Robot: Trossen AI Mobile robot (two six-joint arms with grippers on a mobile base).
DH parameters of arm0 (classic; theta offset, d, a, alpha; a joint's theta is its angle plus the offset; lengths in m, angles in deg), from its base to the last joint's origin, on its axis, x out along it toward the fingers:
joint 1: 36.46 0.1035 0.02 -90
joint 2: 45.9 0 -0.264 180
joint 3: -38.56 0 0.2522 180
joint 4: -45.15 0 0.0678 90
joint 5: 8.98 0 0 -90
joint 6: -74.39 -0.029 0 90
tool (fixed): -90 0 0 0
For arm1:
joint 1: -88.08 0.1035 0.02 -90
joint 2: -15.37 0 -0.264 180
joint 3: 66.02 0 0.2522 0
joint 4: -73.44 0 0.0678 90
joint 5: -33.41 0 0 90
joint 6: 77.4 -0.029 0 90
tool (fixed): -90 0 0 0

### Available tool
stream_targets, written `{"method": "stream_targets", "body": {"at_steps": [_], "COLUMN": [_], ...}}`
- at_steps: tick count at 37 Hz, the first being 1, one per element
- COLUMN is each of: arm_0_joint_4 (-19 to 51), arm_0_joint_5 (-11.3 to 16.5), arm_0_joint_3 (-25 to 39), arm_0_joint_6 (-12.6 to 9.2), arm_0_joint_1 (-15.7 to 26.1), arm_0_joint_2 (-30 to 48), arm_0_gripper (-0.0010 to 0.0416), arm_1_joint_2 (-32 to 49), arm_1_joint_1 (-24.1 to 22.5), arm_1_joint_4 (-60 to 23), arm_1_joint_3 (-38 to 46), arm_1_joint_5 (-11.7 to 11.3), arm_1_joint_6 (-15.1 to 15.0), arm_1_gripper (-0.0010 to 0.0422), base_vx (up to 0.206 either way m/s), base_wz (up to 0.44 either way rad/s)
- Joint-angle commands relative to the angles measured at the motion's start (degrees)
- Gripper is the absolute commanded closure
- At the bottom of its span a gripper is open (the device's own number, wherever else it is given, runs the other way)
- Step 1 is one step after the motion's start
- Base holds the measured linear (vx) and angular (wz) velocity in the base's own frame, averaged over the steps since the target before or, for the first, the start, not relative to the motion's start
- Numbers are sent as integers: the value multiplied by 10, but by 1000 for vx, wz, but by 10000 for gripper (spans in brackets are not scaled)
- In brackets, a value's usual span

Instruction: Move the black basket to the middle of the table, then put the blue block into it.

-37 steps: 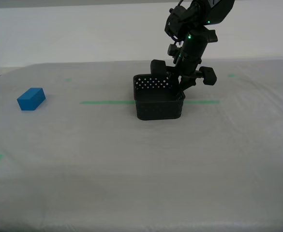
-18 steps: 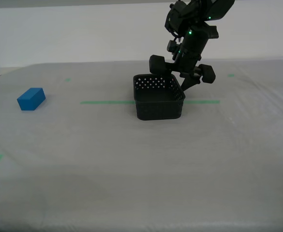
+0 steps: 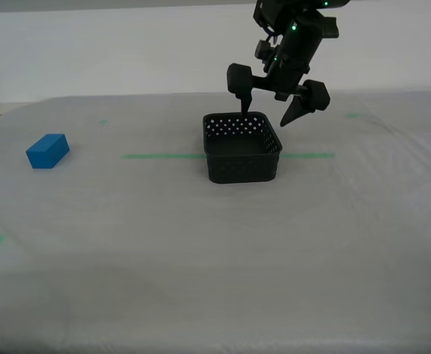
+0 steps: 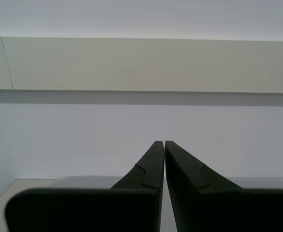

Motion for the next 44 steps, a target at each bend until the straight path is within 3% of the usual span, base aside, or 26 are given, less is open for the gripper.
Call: {"method": "stream_targets", "body": {"at_steps": [1, 12, 16, 22, 27, 32, 44], "arm_0_joint_4": [2, 14, 30, 61, 68, 76, 108], "arm_0_joint_5": [0, -3, -19, -63, -63, -63, -63], "arm_0_joint_3": [0, 2, 3, 3, 3, 3, 3], "arm_0_joint_6": [7, 23, 47, 78, 83, 110, 111], "arm_0_joint_1": [0, -2, -5, -10, -18, -26, -67], "arm_0_joint_2": [-19, -82, -103, -126, -141, -153, -170], "arm_0_gripper": [13, 13, 13, 13, 12, 11, 12], "arm_1_joint_2": [0, 0, 0, 0, 0, 0, 0], "arm_1_joint_1": [0, 0, 0, 0, 0, 0, 0], "arm_1_joint_4": [2, 2, 2, 2, 2, 2, 2], "arm_1_joint_3": [0, 0, 0, 0, 0, 0, 0], "arm_1_joint_5": [0, 0, 0, 0, 0, 0, 0], "arm_1_joint_6": [-1, -1, -1, -1, -1, -1, -1], "arm_1_gripper": [412, 412, 412, 412, 412, 412, 412], "base_vx": [0, 0, 0, 0, 0, 0, 0], "base_wz": [0, 0, 0, 0, 0, 0, 0]}}
